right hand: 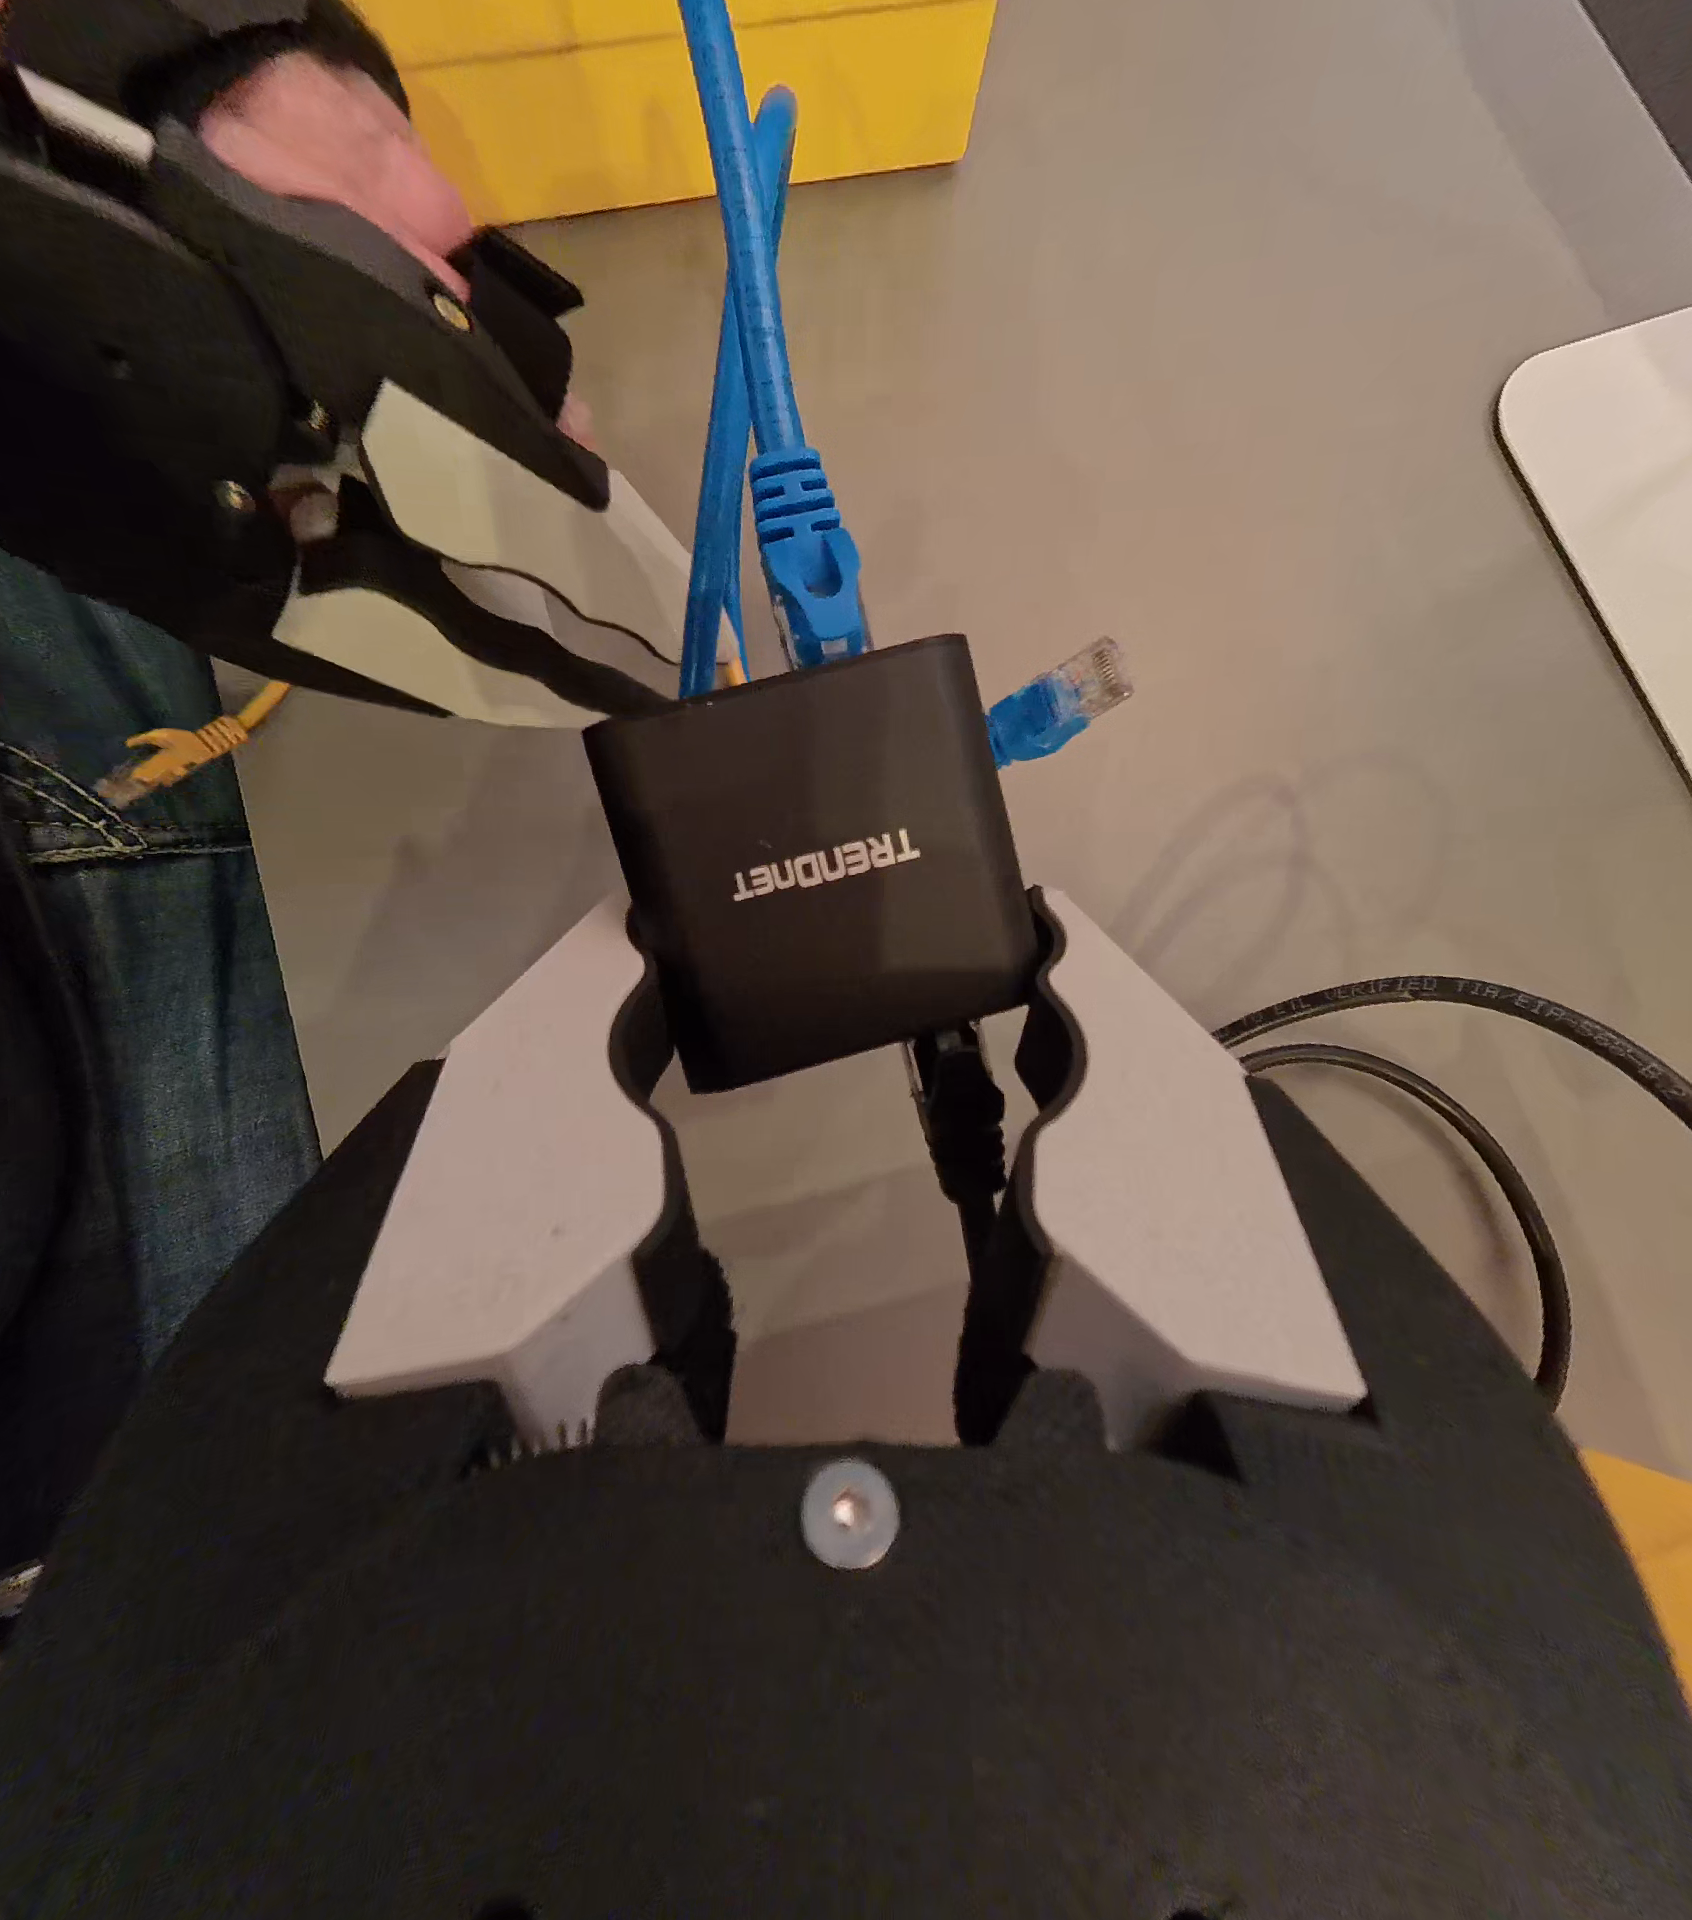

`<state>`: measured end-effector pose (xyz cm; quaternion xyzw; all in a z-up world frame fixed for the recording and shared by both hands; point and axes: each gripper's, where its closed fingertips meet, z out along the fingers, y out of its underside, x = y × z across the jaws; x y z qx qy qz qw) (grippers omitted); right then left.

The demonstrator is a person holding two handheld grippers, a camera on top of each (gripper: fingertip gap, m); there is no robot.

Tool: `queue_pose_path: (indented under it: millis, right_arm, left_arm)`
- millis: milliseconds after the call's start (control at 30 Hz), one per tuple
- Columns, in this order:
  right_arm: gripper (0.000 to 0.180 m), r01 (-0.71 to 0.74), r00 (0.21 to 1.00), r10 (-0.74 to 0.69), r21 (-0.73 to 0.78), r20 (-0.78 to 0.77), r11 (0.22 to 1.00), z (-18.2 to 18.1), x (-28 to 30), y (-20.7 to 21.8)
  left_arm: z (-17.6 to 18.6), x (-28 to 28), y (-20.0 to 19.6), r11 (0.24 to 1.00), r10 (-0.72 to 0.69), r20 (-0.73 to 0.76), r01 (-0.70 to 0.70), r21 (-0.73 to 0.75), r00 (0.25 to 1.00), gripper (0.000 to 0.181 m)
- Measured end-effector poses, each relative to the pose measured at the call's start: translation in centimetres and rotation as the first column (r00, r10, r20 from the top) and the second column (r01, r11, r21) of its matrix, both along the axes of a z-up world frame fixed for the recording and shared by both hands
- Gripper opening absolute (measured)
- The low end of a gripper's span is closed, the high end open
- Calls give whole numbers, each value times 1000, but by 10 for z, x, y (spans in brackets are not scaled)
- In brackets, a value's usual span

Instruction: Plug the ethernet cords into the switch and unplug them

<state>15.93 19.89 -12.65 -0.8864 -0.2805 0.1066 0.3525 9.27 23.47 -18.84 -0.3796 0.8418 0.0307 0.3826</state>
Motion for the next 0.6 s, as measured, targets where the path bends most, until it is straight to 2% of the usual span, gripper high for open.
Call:
queue_pose_path:
  millis: [133,333,433,600]
  right_arm:
    - [66,-3,1000,3,4,-2,1000,1,-1,0]
    - [66,-2,1000,2,10,-14,1000,2,0,0]
    - [66,1,1000,-1,10,-15,1000,2,1,-1]
    - [66,3,1000,-3,10,-8,1000,1,2,1]
  left_arm:
    - [-16,9,12,979,-20,-44,29,204,999,27]
    - [-24,23,16,934,-63,-5,60,352,998,11]
    - [-18,24,14,931,-72,42,52,361,997,11]
    - [-3,17,11,960,-52,35,40,278,998,10]
